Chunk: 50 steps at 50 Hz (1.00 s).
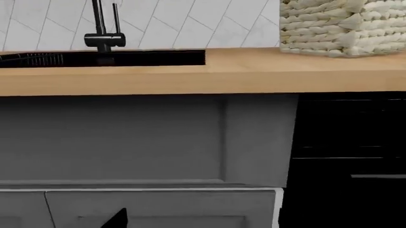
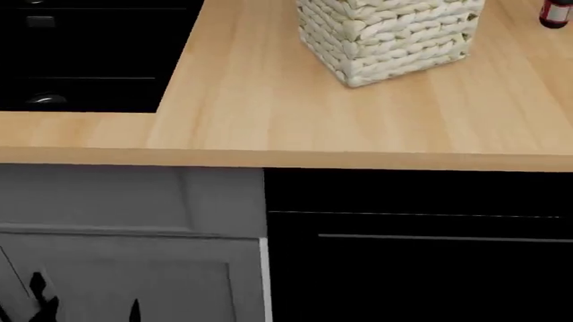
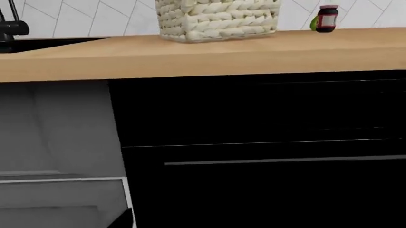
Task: Open the dishwasher door
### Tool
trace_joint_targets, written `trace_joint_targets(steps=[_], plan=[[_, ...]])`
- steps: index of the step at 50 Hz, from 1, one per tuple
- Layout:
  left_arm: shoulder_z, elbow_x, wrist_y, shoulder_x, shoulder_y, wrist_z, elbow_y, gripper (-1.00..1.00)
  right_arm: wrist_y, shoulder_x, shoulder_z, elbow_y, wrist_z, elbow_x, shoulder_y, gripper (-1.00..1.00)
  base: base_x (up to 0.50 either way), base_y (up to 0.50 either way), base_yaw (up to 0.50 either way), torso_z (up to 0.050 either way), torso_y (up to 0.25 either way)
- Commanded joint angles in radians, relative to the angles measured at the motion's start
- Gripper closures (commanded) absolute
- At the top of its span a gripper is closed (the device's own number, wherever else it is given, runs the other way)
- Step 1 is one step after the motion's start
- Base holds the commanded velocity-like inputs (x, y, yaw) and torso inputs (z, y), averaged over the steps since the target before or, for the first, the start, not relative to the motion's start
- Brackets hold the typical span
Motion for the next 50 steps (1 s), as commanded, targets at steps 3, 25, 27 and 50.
trace_joint_targets(steps=[3, 25, 27, 50], plan=[[0.014, -0.016, -0.009, -0.017, -0.006, -0.021, 0.005, -1.00, 0.003, 0.019, -0.017, -0.001, 0.017, 0.015, 0.006, -1.00, 0.00, -0.50, 0.00, 0.000, 0.000], [0.030, -0.038, -0.024, -0.044, -0.019, -0.041, 0.019, -1.00, 0.018, 0.043, -0.041, -0.022, 0.076, -0.011, 0.018, -1.00, 0.00, -0.50, 0.00, 0.000, 0.000], [0.032, -0.040, -0.027, -0.047, -0.022, -0.042, 0.020, -1.00, 0.022, 0.043, -0.042, -0.017, 0.081, -0.012, 0.023, -1.00, 0.00, -0.29, 0.00, 0.000, 0.000], [0.051, -0.051, -0.053, -0.065, -0.024, -0.062, 0.031, -1.00, 0.015, 0.060, -0.070, -0.029, 0.106, -0.019, 0.022, -1.00, 0.00, -0.01, 0.00, -0.031, -0.044]])
